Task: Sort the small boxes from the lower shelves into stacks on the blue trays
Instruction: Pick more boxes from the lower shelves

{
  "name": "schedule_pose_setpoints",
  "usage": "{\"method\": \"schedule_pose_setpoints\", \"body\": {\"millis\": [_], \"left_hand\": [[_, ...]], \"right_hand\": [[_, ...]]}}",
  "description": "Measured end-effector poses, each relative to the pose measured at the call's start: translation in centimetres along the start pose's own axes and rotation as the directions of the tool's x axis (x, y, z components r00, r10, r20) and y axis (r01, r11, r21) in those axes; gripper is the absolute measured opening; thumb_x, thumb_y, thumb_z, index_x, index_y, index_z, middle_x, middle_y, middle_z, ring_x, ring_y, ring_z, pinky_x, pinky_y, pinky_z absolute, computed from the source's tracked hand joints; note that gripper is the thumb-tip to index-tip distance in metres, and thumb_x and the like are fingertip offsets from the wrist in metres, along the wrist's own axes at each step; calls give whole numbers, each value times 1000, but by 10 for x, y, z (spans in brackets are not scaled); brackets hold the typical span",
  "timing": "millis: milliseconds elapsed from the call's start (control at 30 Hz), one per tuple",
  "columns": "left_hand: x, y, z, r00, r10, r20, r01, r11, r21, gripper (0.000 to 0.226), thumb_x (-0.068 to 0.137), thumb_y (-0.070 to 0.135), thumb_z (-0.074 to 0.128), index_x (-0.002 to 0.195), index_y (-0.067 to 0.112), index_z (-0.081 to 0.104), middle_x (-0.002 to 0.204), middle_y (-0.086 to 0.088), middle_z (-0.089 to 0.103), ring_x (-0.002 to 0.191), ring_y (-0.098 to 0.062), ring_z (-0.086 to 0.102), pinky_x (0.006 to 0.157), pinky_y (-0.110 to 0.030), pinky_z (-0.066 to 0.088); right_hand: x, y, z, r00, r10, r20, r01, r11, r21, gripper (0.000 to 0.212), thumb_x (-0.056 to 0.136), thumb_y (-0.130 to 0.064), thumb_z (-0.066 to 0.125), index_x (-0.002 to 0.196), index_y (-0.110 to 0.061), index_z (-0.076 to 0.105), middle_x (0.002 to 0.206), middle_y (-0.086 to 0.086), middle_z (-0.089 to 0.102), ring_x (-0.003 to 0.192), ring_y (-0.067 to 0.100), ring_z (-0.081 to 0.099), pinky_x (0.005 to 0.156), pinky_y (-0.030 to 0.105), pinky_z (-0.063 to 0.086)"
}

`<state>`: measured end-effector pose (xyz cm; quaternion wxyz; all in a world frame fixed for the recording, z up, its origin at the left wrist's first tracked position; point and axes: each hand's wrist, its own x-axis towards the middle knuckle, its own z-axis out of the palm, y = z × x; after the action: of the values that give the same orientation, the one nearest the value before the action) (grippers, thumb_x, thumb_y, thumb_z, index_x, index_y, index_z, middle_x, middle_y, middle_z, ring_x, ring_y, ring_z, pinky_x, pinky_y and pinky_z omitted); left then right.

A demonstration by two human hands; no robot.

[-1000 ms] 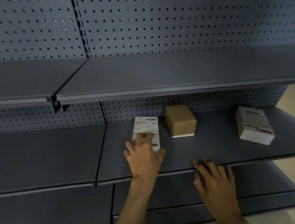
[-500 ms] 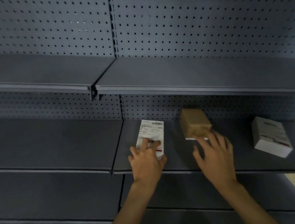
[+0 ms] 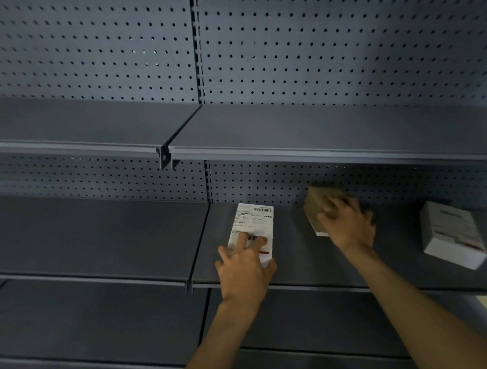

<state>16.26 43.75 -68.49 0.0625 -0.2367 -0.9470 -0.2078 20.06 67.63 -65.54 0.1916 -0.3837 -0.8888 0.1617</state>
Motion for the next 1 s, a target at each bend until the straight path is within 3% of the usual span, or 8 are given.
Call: {"method": "schedule_pose_setpoints", "body": {"millis": [167, 300, 467, 633, 733, 800, 900, 1000], "left_hand": [[2, -3, -1, 999, 36, 4, -36, 999, 39, 55, 93, 59, 58, 143, 44, 44, 146, 14, 35, 114, -28, 40, 90, -40, 52], [1, -2, 1, 1000, 22, -4, -22, 999, 39, 54, 92, 59, 58, 142, 44, 45, 147, 15, 35, 113, -29, 40, 89, -42, 52], [2, 1, 6, 1000, 11, -1, -11, 998, 66, 54, 93, 58, 57, 143, 43, 43, 149, 14, 32, 113, -31, 41, 89, -43, 51], [3, -2, 5, 1000, 17, 4, -17, 998, 63, 54, 93, 57, 58, 143, 42, 43, 148, 12, 32, 113, -32, 41, 89, -44, 52], [1, 0, 5, 1000, 12, 2, -12, 998, 60, 54, 93, 57, 58, 142, 42, 43, 148, 13, 32, 111, -30, 41, 88, -43, 50], [2, 1, 5, 1000, 5, 7, -5, 999, 44, 54, 93, 57, 58, 142, 43, 43, 148, 13, 31, 111, -30, 40, 89, -42, 49], [2, 1, 4, 1000, 4, 15, -5, 999, 43, 54, 93, 57, 58, 142, 43, 42, 147, 13, 31, 112, -29, 39, 89, -42, 49], [2, 1, 4, 1000, 11, 8, -12, 999, 48, 53, 93, 57, 58, 142, 42, 43, 147, 13, 32, 111, -29, 40, 88, -40, 49]], "right_hand": [[-33, 11, -18, 987, 112, -117, -60, 924, 378, 46, 87, -57, 53, 128, -39, 60, 128, 4, 57, 105, 31, 57, 82, 40, 43], [-55, 22, -30, 971, 241, -5, -199, 813, 546, 50, 93, -64, 51, 134, -36, 55, 121, -1, 58, 113, 27, 55, 95, 47, 42], [-72, 34, -29, 964, 243, -108, -170, 876, 452, 43, 100, -61, 41, 123, -30, 59, 111, 1, 60, 103, 25, 58, 83, 39, 39], [-78, 32, -21, 963, 7, -270, 100, 919, 381, 41, 98, -56, 47, 129, -31, 56, 130, 0, 52, 119, 25, 51, 88, 39, 47], [-77, 28, -20, 970, -118, -212, 165, 961, 220, 50, 92, -64, 52, 131, -33, 55, 133, -3, 50, 118, 24, 49, 88, 43, 50], [-74, 27, -18, 978, -138, -154, 164, 972, 168, 49, 88, -57, 64, 131, -34, 56, 135, -4, 50, 118, 26, 50, 86, 43, 51], [-69, 28, -17, 982, -66, -179, 120, 944, 306, 39, 87, -41, 70, 125, -35, 60, 129, -5, 53, 113, 24, 55, 85, 43, 54], [-67, 31, -19, 983, 111, -145, 3, 786, 618, 26, 92, -40, 64, 118, -36, 63, 120, -4, 59, 108, 20, 61, 87, 44, 56]]}}
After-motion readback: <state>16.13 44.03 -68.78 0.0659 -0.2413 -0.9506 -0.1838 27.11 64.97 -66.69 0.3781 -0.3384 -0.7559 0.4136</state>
